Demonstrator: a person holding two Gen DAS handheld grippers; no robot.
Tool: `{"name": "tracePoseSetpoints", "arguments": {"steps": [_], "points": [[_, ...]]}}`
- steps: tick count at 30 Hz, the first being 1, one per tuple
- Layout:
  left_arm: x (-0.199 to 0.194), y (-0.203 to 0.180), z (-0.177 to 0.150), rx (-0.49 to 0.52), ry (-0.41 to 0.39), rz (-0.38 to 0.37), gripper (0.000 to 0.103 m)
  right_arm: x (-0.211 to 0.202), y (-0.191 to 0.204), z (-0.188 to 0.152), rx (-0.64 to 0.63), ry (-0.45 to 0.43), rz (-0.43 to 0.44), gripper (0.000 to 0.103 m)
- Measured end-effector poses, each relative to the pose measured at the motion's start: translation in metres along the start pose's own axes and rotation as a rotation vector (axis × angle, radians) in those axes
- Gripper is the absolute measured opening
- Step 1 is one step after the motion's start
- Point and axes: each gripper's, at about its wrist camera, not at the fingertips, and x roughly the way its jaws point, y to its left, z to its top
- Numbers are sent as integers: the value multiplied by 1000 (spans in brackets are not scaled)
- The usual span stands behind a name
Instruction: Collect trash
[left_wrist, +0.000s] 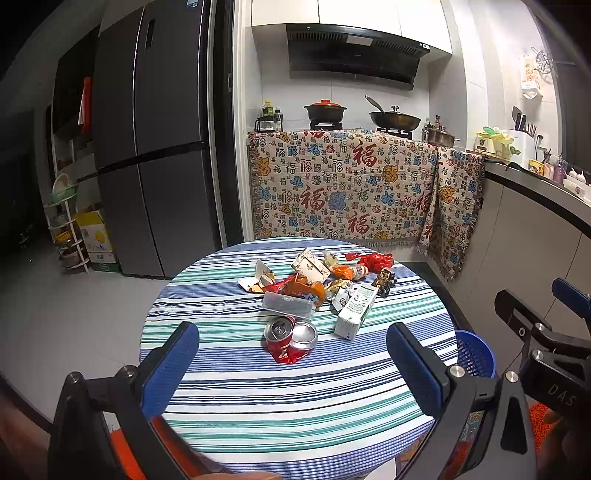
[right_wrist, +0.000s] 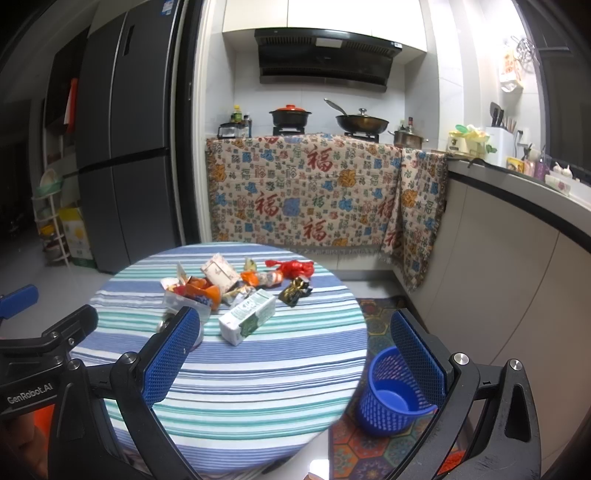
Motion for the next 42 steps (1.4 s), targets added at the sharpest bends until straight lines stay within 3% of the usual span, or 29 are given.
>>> {"name": "tracePoseSetpoints", "arguments": {"steps": [32, 42], "points": [[-4, -3, -3, -6, 15, -17, 103, 1, 0, -2, -2, 2, -2, 103], [23, 22, -13, -24, 56, 28, 103, 6, -1, -5, -4, 15, 0, 103]]}}
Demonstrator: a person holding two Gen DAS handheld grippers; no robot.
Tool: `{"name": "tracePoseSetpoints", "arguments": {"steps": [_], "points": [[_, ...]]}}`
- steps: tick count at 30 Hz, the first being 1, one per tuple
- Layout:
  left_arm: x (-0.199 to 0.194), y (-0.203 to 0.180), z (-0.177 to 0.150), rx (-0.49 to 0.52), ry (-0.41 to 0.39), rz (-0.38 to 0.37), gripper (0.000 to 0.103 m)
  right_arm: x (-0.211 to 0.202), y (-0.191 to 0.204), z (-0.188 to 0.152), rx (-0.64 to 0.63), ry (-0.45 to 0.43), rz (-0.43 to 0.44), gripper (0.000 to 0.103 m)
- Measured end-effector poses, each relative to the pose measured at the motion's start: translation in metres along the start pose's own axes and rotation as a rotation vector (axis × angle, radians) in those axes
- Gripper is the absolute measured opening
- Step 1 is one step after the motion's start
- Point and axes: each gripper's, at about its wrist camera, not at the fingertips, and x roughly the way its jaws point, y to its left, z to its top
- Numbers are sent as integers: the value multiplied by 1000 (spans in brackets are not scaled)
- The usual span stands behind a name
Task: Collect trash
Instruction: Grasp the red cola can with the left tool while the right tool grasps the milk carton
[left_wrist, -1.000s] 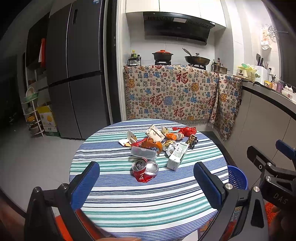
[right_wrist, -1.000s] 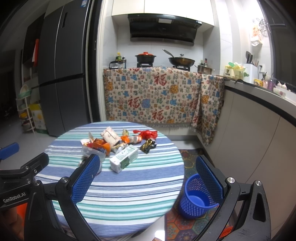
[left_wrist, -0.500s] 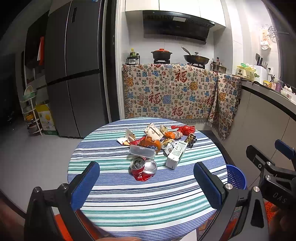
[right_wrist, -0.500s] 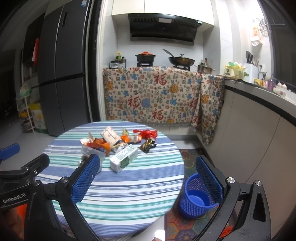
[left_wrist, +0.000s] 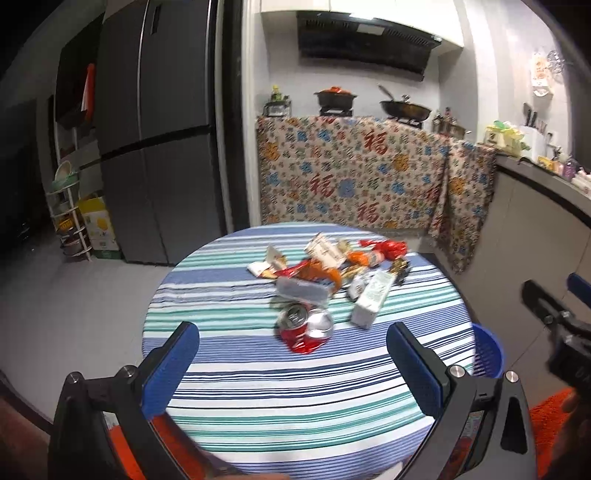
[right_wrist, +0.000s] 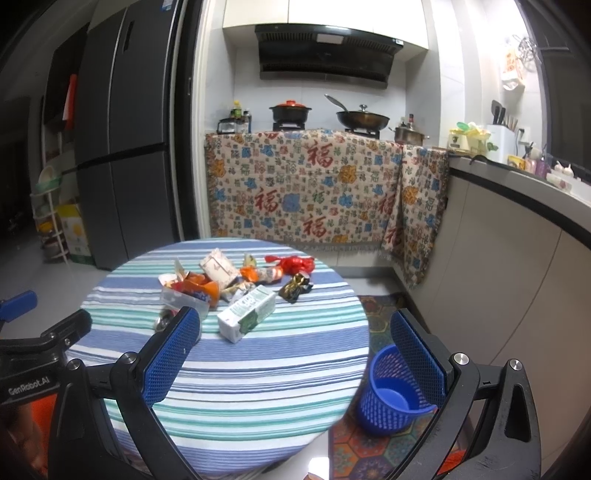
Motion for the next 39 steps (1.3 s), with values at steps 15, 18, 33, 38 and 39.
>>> {"name": "tracePoseSetpoints", "arguments": {"steps": [15, 18, 33, 38, 39], "points": [[122, 32, -23, 51, 202, -147, 103, 61, 6, -28, -28, 100, 1, 103], [145, 30, -18, 83, 231, -172, 103, 72, 9, -35, -38, 104, 4, 103], [250, 35, -14, -8, 360, -315, 91, 122, 20, -60, -77, 186, 27, 103], [257, 41, -18, -57, 406, -389, 54, 141, 23, -59, -69, 217, 36, 103], [255, 41, -17, -53, 396, -384, 54, 147, 24, -57, -63, 225, 38, 103]]}}
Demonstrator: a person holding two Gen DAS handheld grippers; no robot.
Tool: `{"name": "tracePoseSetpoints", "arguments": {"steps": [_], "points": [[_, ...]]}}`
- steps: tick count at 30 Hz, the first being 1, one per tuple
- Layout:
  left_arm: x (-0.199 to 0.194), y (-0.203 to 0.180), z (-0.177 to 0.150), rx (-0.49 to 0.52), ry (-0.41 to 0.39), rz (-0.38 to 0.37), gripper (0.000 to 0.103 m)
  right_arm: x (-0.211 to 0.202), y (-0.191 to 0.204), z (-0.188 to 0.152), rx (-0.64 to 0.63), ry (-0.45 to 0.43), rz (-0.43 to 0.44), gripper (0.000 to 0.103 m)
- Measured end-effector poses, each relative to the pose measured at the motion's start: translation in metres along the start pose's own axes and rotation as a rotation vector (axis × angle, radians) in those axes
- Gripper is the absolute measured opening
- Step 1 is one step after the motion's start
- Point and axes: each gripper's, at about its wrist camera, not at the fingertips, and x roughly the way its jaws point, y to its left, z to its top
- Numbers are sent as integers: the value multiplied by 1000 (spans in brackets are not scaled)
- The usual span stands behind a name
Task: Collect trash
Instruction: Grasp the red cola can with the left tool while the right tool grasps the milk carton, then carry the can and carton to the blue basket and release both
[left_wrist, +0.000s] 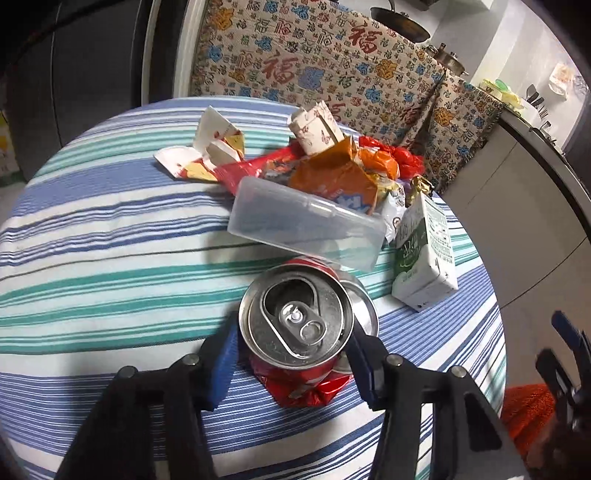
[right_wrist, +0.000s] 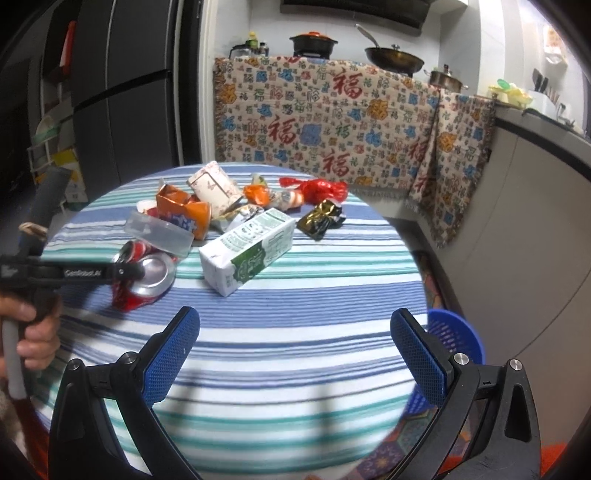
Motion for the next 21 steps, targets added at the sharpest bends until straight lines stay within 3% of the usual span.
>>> {"name": "tracePoseSetpoints", "arguments": {"steps": [6, 10, 13, 15, 16, 17, 21], "points": [[-22, -9, -12, 19, -55, 66, 54, 49, 10, 31, 90, 78, 119, 103], [-34, -10, -25, -10, -67, 110, 53, 103, 18, 58, 224, 206, 191, 102], [-42, -13, -31, -13, -72, 105, 53, 134, 24, 67, 267, 300, 181, 99], [-46, -16, -34, -10, -75, 94, 53, 147, 25, 68, 273, 349, 166, 81], [-47, -17, -34, -10, -74, 86, 53, 150, 23, 68, 271, 375, 163, 61], [-47, -19, -34, -8, -74, 78, 53, 151, 19, 68, 270, 389, 182, 54], [-50, -28, -36, 9, -74, 35, 53, 131, 2, 62, 212, 386, 206, 49]]}}
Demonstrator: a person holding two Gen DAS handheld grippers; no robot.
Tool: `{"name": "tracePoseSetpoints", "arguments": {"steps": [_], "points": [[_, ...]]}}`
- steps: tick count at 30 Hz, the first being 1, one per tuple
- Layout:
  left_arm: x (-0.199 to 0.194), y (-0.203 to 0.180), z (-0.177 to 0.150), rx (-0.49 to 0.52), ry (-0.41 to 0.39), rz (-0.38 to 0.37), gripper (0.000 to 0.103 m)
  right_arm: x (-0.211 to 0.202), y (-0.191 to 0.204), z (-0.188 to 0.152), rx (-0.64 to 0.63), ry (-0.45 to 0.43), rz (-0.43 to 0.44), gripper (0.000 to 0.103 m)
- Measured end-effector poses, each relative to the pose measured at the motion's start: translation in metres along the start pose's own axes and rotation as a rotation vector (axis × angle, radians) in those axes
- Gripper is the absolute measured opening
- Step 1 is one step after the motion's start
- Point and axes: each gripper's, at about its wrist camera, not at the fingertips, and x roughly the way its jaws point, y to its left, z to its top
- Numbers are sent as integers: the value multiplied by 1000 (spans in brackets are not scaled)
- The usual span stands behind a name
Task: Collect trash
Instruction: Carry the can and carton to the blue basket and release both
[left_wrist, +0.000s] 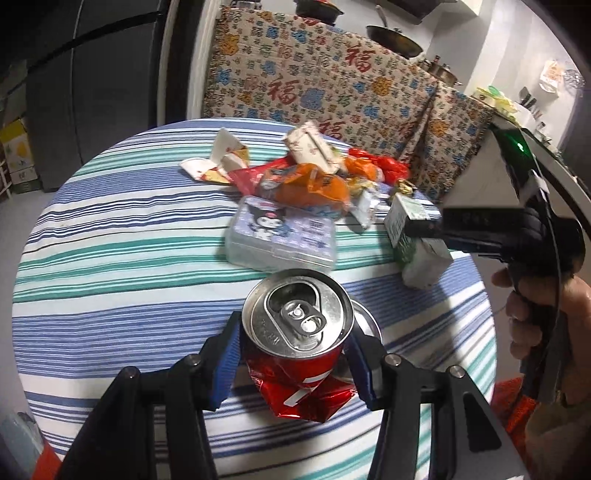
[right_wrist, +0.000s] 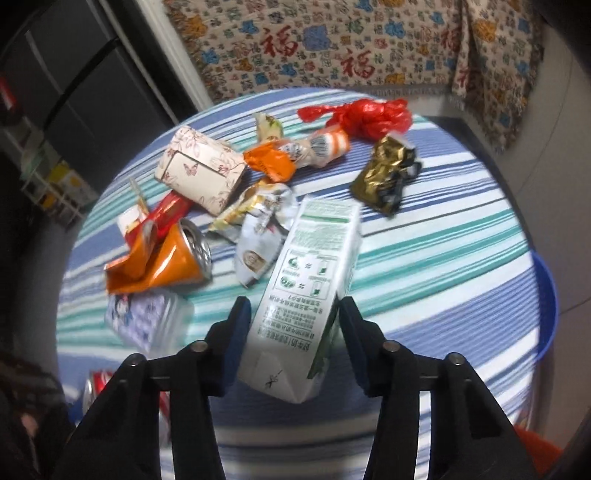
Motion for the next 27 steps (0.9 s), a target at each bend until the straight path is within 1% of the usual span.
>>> {"name": "tracePoseSetpoints", "arguments": {"steps": [3, 5, 8, 12, 16, 19, 20, 21, 22, 23, 25, 27], "points": [[0, -12, -4, 26, -5, -2, 53, -13, -14, -16, -58, 45, 33, 49], [4, -22, -7, 34, 8, -18, 53, -21, -24, -27, -93, 86, 46, 48], [10, -36, -13, 62, 14, -13, 53, -28, -34, -43, -137, 129, 35, 48], [15, -50, -16, 80, 4, 4, 53, -32, -40, -43, -150, 124, 28, 48], [11, -51, -16, 66, -26, 18, 53, -47, -36, -42, -195, 64, 31, 47], [16, -51, -17, 55, -7, 27, 53, -37, -36, -44, -213, 104, 10, 47], [18, -51, -18, 57, 1, 32, 53, -33, -37, -45, -218, 125, 1, 48], [19, -52, -19, 60, 6, 38, 53, -32, -40, -44, -214, 126, -4, 49], [20, -53, -19, 63, 8, 43, 53, -31, -44, -43, -195, 129, -12, 53], [21, -54, -20, 64, 8, 45, 53, -31, -47, -42, -183, 131, -16, 61], [23, -55, -20, 67, 6, 50, 53, -29, -49, -37, -174, 124, -28, 68], [24, -57, -19, 72, 3, 58, 53, -24, -48, -33, -182, 129, -35, 67]]}}
